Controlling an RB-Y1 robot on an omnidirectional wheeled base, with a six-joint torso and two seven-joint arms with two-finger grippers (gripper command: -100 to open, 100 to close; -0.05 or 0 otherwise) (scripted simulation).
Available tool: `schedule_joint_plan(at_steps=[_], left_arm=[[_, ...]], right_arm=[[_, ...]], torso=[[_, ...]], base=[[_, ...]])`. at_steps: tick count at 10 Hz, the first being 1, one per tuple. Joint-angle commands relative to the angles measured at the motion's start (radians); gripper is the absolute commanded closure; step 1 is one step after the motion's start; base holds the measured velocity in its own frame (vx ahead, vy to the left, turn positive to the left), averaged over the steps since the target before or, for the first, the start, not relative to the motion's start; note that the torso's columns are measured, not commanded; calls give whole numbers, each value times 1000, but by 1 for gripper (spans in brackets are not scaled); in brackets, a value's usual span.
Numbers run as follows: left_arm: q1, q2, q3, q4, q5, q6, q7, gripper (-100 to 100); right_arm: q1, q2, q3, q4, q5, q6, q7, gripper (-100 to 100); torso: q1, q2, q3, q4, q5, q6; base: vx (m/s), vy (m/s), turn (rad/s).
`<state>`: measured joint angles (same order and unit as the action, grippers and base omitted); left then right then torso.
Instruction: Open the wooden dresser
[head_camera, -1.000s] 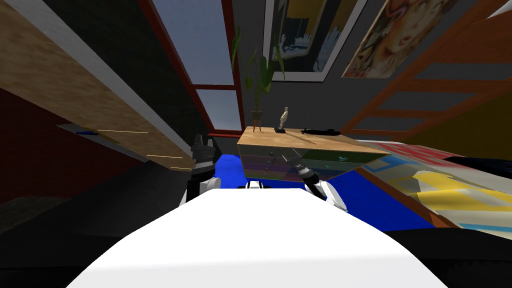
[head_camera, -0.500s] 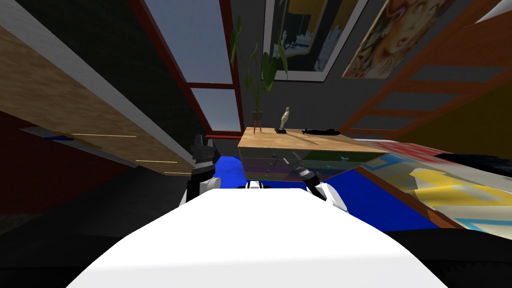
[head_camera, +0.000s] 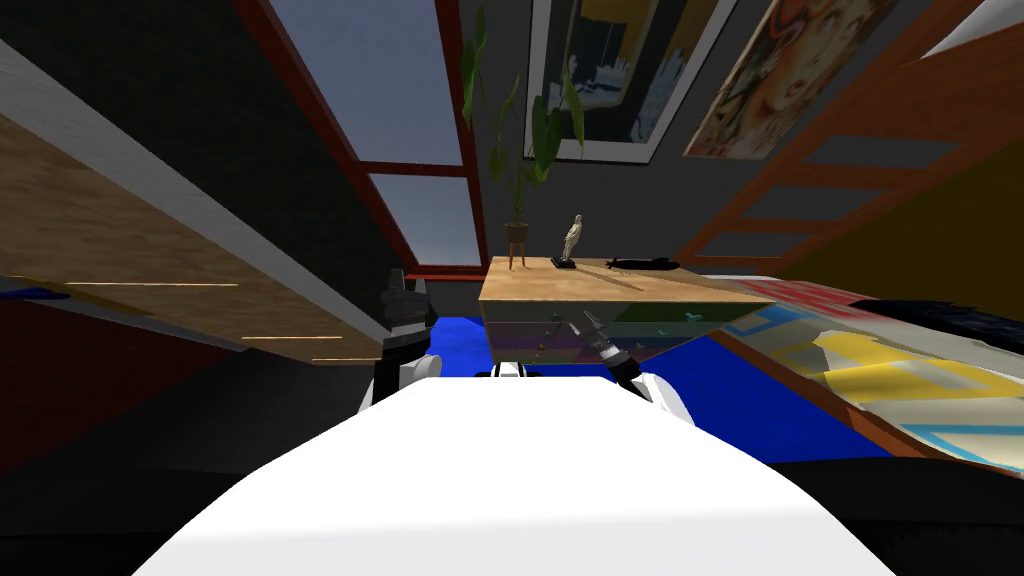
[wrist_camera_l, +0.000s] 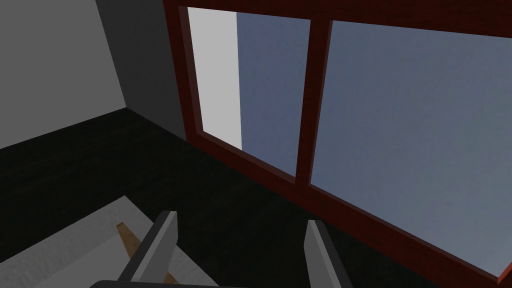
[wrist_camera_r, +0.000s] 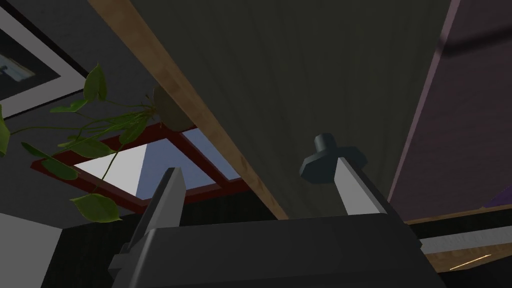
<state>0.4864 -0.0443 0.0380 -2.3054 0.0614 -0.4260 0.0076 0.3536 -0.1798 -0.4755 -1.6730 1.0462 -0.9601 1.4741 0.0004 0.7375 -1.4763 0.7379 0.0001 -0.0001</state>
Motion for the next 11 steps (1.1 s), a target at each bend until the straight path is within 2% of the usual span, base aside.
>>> schedule_joint_plan(at_steps=[1, 4, 7, 8, 9, 10, 11], left_arm=[[0, 0, 0, 0, 0, 0, 0, 0], [0, 0, 0, 0, 0, 0, 0, 0], [0, 0, 0, 0, 0, 0, 0, 0], [0, 0, 0, 0, 0, 0, 0, 0], [0, 0, 0, 0, 0, 0, 0, 0], [0, 0, 0, 0, 0, 0, 0, 0], [0, 0, 0, 0, 0, 0, 0, 0]], right_arm=[[-6, 42, -38, 51, 55, -28, 80, -100], [-9, 112, -71, 96, 95, -54, 137, -100], [-10, 196, -88, 119, 115, -67, 165, -100], [-10, 213, -90, 121, 117, -68, 168, -100], [-10, 200, -87, 117, 116, -66, 164, -100], [-42, 206, -85, 126, 129, -23, 163, -100], [-57, 209, -84, 130, 135, -2, 163, -100]], torso=[[-1, 0, 0, 0, 0, 0], [-1, 2, 1, 0, 0, 0], [-2, 1, 1, 0, 0, 0], [-2, 1, 1, 0, 0, 0], [-2, 2, 1, 0, 0, 0], [-2, 2, 1, 0, 0, 0], [-2, 3, 2, 1, -1, -1]], base=[[85, 93, -68], [69, 84, -54], [40, 40, -19], [14, 14, -8], [4, 6, -1], [-52, -27, 172], [-96, -45, 212]])
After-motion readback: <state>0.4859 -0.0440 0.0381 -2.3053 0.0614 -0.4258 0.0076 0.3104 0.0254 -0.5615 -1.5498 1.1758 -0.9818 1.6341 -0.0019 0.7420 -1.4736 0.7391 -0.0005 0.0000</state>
